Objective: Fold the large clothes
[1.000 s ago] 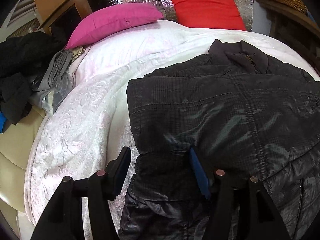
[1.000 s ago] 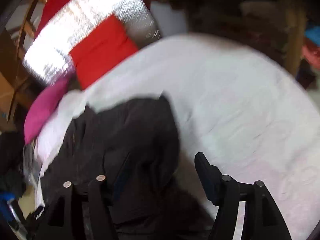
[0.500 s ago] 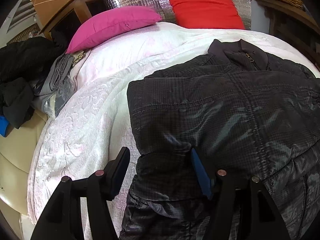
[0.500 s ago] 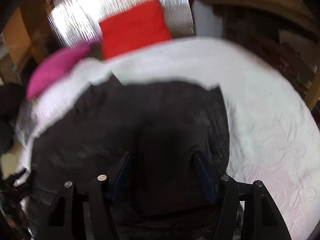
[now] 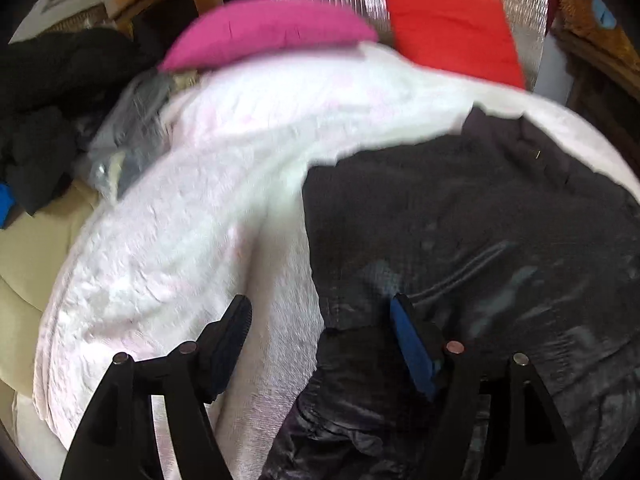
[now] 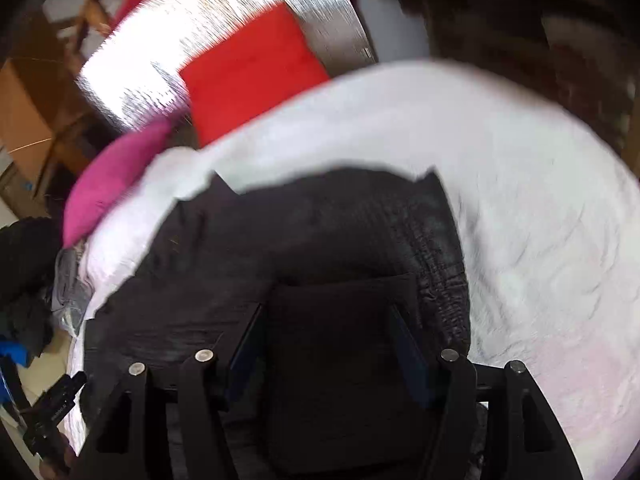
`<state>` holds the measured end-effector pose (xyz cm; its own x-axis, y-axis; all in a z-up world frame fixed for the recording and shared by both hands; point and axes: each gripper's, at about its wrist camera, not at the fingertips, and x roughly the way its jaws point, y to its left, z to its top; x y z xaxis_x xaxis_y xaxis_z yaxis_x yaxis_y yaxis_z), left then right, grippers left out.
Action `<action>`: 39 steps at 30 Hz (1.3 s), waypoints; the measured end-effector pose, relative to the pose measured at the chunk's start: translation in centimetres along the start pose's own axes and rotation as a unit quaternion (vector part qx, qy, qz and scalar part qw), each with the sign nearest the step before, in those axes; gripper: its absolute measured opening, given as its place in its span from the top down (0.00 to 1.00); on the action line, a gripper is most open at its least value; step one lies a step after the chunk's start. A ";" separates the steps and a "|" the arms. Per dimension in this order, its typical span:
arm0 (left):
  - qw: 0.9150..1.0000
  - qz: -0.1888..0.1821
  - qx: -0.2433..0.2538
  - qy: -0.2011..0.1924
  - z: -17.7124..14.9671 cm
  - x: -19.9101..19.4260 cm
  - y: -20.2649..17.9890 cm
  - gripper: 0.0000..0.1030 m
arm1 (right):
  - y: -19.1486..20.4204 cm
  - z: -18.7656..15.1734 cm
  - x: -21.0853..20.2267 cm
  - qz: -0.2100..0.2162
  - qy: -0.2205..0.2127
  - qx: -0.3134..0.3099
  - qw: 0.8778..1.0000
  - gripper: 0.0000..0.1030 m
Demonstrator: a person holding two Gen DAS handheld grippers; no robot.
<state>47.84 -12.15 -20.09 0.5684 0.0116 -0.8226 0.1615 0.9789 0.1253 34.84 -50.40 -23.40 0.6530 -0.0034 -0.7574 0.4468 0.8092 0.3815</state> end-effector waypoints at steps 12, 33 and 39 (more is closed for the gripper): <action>0.999 -0.029 -0.015 -0.023 -0.5 -3.0 1.2 0.30 | -0.3 -0.1 -5.4 0.049 -0.013 -0.001 0.999 0.37; 0.995 -0.057 -0.087 -0.001 -0.1 -1.7 5.1 0.25 | -5.4 0.2 -6.2 0.050 0.016 0.076 0.996 0.29; 0.980 -0.144 -0.122 0.055 -0.4 1.0 6.3 0.25 | -5.6 -0.8 -2.0 0.041 0.077 0.065 0.994 0.29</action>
<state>49.05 -5.86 -20.32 0.4351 -0.2642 -0.8607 0.0968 0.9642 -0.2470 30.56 -54.40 -24.46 0.5941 0.1573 -0.7888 0.4776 0.7201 0.5033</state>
